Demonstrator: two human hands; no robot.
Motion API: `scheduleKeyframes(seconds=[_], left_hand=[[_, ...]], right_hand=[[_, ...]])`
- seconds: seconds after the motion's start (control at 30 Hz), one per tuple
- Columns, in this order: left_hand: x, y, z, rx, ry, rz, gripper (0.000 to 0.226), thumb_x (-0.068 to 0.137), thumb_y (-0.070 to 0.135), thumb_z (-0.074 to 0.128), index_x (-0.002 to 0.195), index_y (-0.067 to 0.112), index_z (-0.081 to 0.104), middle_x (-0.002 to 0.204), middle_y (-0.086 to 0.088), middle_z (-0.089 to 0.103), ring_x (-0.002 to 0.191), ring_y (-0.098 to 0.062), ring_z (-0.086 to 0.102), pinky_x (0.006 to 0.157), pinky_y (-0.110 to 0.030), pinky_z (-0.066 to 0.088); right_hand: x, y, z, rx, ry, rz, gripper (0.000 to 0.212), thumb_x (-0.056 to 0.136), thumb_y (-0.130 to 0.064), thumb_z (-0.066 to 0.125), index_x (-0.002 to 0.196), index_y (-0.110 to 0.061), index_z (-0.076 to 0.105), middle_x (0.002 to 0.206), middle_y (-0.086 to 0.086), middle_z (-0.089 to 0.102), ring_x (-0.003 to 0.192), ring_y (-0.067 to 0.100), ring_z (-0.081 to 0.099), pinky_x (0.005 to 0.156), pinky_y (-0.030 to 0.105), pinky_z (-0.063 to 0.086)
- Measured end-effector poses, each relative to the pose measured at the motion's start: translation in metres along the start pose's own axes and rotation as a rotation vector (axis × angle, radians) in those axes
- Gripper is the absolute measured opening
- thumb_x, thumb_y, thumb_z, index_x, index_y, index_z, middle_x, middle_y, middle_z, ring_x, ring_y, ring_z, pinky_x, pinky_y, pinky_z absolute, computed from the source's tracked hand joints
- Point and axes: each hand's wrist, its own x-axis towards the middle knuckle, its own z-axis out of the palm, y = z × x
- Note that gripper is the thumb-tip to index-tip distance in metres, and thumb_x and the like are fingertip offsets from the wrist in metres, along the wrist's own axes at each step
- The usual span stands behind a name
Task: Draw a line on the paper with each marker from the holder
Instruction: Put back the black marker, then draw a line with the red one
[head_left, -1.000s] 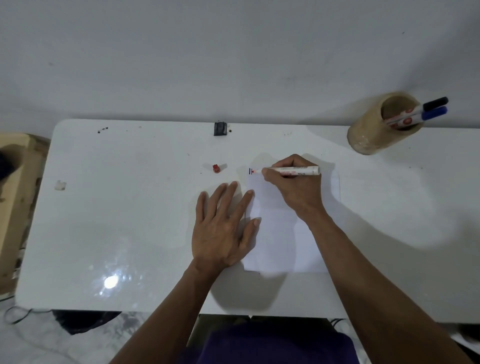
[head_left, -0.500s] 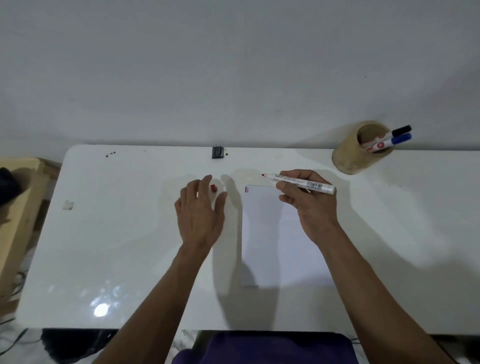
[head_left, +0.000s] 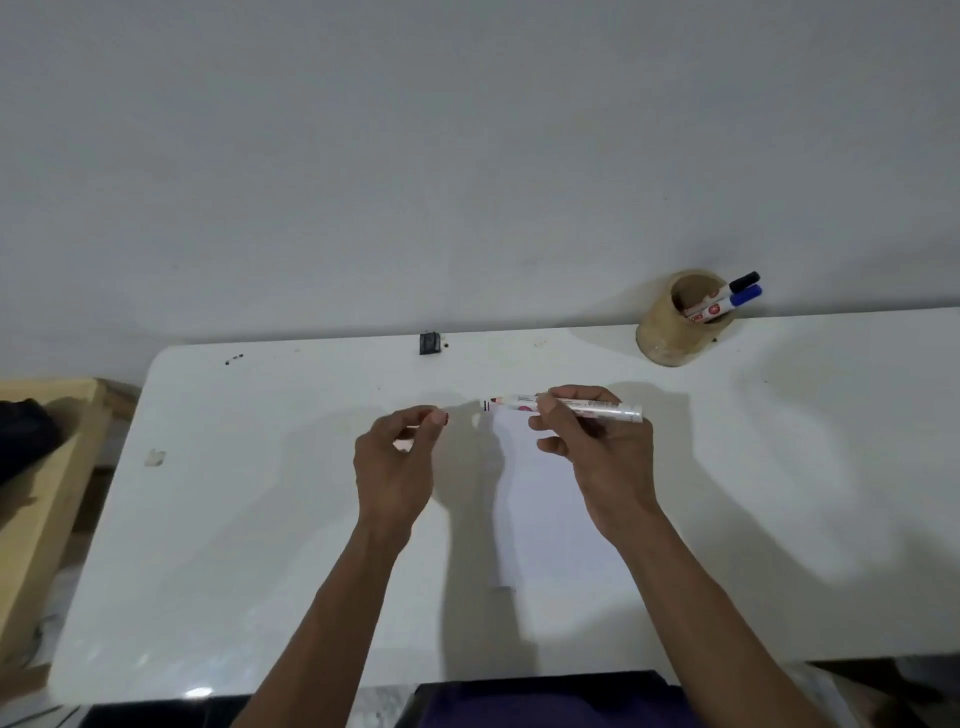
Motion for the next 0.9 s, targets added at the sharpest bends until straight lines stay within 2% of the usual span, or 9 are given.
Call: scheduleKeyframes(seconds=[0.07, 0.13, 0.2, 0.3, 0.47, 0.63, 0.77, 0.9], left_hand=[[-0.017, 0.012, -0.007, -0.226, -0.066, -0.116, 0.012, 0.093, 0.029, 0.069, 0.087, 0.024, 0.079, 0.093, 0.013, 0.077, 0.088, -0.006, 0.065, 0.086, -0.033, 0.05], [-0.032, 0.02, -0.013, -0.365, -0.131, -0.188, 0.018, 0.094, 0.032, 0.066, 0.089, 0.021, 0.079, 0.09, 0.017, 0.076, 0.092, -0.008, 0.064, 0.091, -0.036, 0.051], [-0.044, 0.023, -0.02, -0.451, -0.178, -0.219, 0.022, 0.094, 0.036, 0.064, 0.09, 0.022, 0.08, 0.095, 0.015, 0.075, 0.1, -0.015, 0.061, 0.097, -0.041, 0.05], [-0.06, 0.026, -0.031, -0.536, -0.239, -0.245, 0.024, 0.091, 0.04, 0.064, 0.09, 0.024, 0.081, 0.097, 0.013, 0.073, 0.102, -0.018, 0.059, 0.101, -0.043, 0.049], [-0.084, 0.025, -0.043, -0.522, -0.277, -0.182, 0.029, 0.078, 0.048, 0.067, 0.088, 0.026, 0.082, 0.098, 0.011, 0.072, 0.103, -0.018, 0.059, 0.1, -0.042, 0.049], [-0.096, 0.023, -0.046, -0.555, -0.302, -0.185, 0.028, 0.078, 0.046, 0.069, 0.091, 0.024, 0.082, 0.103, 0.004, 0.072, 0.104, -0.019, 0.06, 0.1, -0.044, 0.05], [-0.101, 0.027, -0.04, -0.573, -0.378, -0.186, 0.026, 0.081, 0.043, 0.067, 0.089, 0.022, 0.081, 0.096, 0.006, 0.073, 0.1, -0.018, 0.059, 0.098, -0.044, 0.05], [-0.102, 0.036, -0.031, -0.537, -0.417, -0.138, 0.036, 0.079, 0.044, 0.068, 0.098, 0.015, 0.079, 0.094, 0.003, 0.074, 0.099, -0.017, 0.061, 0.096, -0.043, 0.051]], right_hand=[[-0.013, -0.005, 0.008, -0.028, -0.005, -0.048, 0.006, 0.09, -0.01, 0.075, 0.092, -0.005, 0.072, 0.082, 0.009, 0.079, 0.073, 0.021, 0.076, 0.061, 0.027, 0.059], [-0.027, -0.008, 0.015, -0.065, -0.033, -0.099, 0.007, 0.091, -0.013, 0.074, 0.091, -0.006, 0.072, 0.081, 0.008, 0.079, 0.071, 0.02, 0.076, 0.06, 0.027, 0.058], [-0.041, -0.01, 0.021, -0.091, -0.058, -0.135, 0.009, 0.091, -0.014, 0.075, 0.091, -0.005, 0.073, 0.08, 0.008, 0.079, 0.071, 0.02, 0.077, 0.06, 0.025, 0.058], [-0.061, -0.01, 0.026, -0.098, -0.06, -0.158, 0.013, 0.09, -0.014, 0.075, 0.092, -0.002, 0.072, 0.081, 0.009, 0.079, 0.072, 0.021, 0.078, 0.059, 0.025, 0.058], [-0.086, -0.007, 0.027, -0.126, -0.053, -0.211, 0.01, 0.09, -0.014, 0.075, 0.093, -0.004, 0.074, 0.082, 0.008, 0.079, 0.072, 0.023, 0.078, 0.06, 0.026, 0.059], [-0.104, -0.007, 0.024, -0.154, -0.037, -0.253, 0.015, 0.088, -0.016, 0.077, 0.094, -0.002, 0.074, 0.081, 0.006, 0.079, 0.074, 0.021, 0.077, 0.06, 0.025, 0.059], [-0.112, -0.01, 0.019, -0.11, -0.023, -0.237, 0.012, 0.087, -0.015, 0.077, 0.093, -0.004, 0.075, 0.082, 0.004, 0.079, 0.073, 0.021, 0.077, 0.06, 0.025, 0.059], [-0.112, -0.017, 0.006, -0.041, 0.004, -0.208, 0.012, 0.085, -0.013, 0.079, 0.093, -0.005, 0.076, 0.084, 0.006, 0.079, 0.077, 0.026, 0.077, 0.061, 0.028, 0.059]])
